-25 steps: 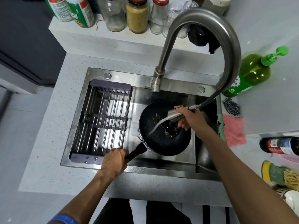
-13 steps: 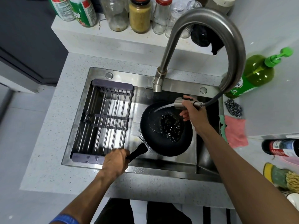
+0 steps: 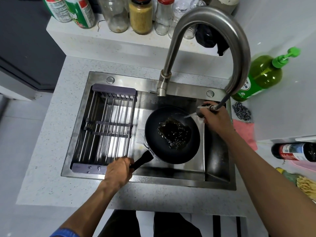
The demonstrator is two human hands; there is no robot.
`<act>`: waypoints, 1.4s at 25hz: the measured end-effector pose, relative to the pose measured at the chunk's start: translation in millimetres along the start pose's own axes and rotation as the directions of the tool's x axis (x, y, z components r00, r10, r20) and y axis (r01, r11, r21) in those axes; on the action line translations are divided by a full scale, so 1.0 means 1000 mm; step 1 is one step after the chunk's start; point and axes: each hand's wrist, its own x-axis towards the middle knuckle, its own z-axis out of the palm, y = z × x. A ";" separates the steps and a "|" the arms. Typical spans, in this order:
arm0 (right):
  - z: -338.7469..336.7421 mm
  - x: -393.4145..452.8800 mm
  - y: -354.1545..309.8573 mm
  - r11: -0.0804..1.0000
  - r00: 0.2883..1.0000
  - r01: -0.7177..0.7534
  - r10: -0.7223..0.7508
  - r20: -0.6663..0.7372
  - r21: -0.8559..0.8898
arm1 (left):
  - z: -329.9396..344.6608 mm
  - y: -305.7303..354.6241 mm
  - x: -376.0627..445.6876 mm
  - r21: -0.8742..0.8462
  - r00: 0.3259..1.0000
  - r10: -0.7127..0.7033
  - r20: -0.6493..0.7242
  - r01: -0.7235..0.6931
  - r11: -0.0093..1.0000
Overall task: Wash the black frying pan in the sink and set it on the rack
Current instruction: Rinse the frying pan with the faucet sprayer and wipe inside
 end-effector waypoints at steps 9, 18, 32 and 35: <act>-0.023 -0.008 0.004 0.924 0.996 0.034 0.000 0.088 -0.381 | 0.002 -0.002 -0.002 0.000 1.000 0.009 -0.003 -0.009 1.000; -0.023 -0.018 0.006 0.949 0.972 -0.055 0.122 0.202 -0.311 | 0.000 -0.001 -0.004 -0.021 1.000 0.011 -0.015 -0.011 1.000; 0.008 -0.037 -0.008 0.959 0.902 -0.281 0.255 0.348 0.026 | -0.002 0.002 -0.009 -0.039 1.000 0.006 0.005 -0.005 0.999; 0.018 -0.037 -0.007 0.948 0.905 -0.301 0.250 0.344 0.102 | -0.004 0.003 -0.011 -0.033 1.000 0.016 0.010 -0.016 0.999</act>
